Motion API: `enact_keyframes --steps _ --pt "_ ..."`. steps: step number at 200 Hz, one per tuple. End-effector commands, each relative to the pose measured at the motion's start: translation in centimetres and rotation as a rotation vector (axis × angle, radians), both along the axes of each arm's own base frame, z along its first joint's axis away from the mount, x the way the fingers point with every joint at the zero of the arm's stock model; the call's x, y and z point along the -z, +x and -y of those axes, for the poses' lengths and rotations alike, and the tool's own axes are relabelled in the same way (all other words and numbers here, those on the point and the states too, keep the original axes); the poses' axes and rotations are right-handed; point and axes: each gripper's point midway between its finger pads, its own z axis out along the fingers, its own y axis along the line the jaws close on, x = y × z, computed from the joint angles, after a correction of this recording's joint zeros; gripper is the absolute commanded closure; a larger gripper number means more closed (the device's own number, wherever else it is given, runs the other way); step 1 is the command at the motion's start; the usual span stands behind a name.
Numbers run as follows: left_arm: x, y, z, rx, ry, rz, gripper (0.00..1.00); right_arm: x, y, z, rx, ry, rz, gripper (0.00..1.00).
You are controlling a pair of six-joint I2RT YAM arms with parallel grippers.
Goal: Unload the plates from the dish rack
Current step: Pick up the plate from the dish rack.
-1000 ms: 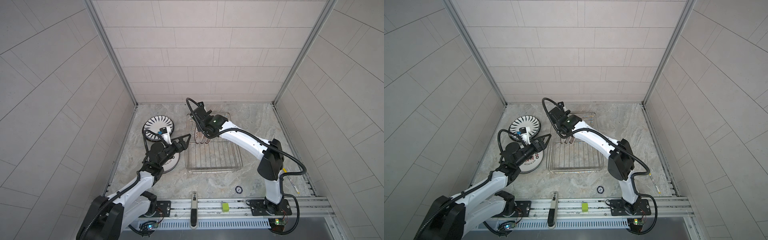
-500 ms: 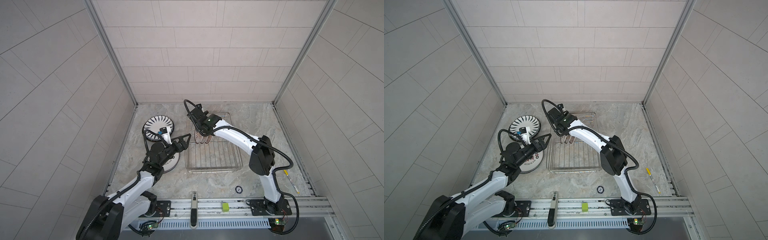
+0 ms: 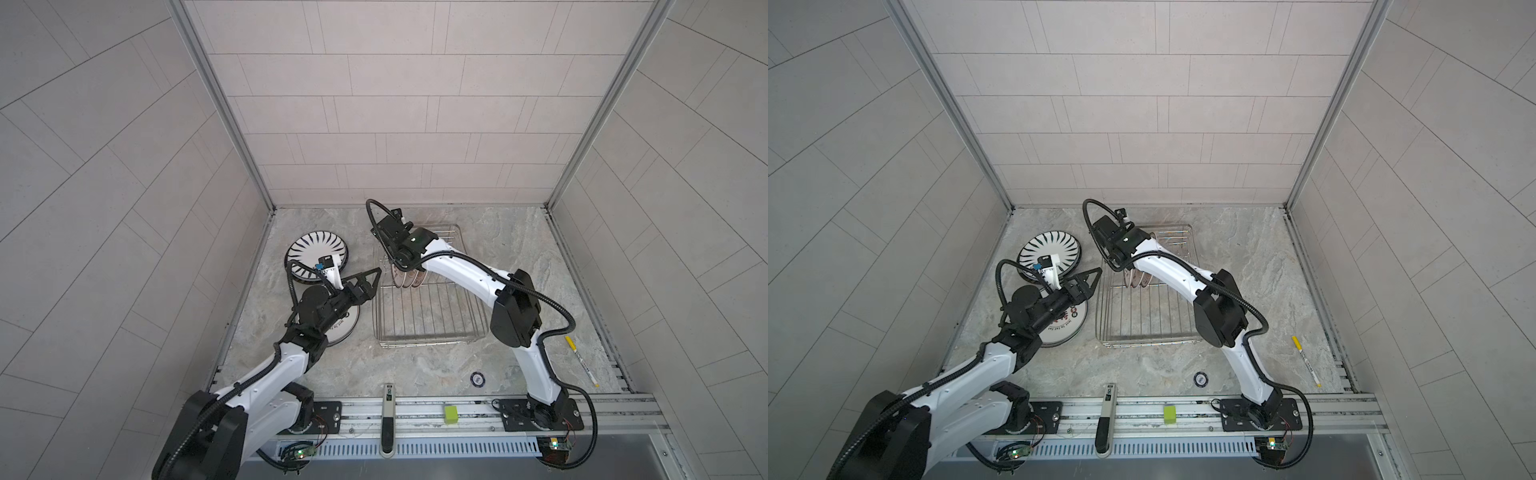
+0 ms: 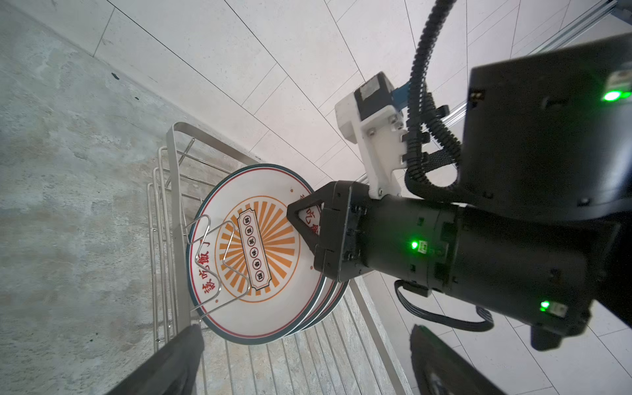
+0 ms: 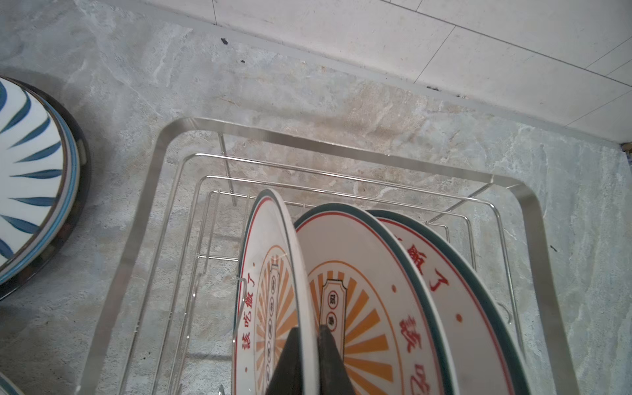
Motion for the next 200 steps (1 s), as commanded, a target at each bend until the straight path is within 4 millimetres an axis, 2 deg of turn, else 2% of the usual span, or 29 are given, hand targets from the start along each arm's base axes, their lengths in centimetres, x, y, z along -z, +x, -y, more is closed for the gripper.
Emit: enact_keyframes --steps 1,70,96,101,146,183,200 --pt "-0.8 -0.1 -0.1 -0.008 -0.014 0.038 0.0 -1.6 -0.2 0.8 0.023 -0.046 0.036 0.89" --pt "-1.2 0.0 -0.4 -0.027 -0.024 0.043 0.0 -7.0 -0.8 0.9 0.031 -0.04 0.153 0.91" --pt "-1.5 0.0 -0.6 -0.039 -0.028 0.053 0.0 -9.2 -1.6 1.3 0.031 -0.029 0.198 0.91" --pt "-0.6 -0.4 -0.7 -0.04 -0.02 0.036 0.0 -9.6 -1.8 1.3 0.028 -0.027 0.206 0.91" --pt "-1.1 -0.6 -1.2 -0.057 -0.024 0.05 0.0 -12.8 -4.0 2.0 0.01 0.005 0.282 0.92" --pt "-1.7 -1.1 -1.4 -0.06 -0.029 0.062 0.0 -13.8 -6.3 2.2 -0.081 0.111 0.304 0.92" --pt "-2.4 -1.5 -1.1 -0.036 -0.034 0.085 0.0 -14.3 -7.4 2.9 -0.102 0.157 0.315 0.92"
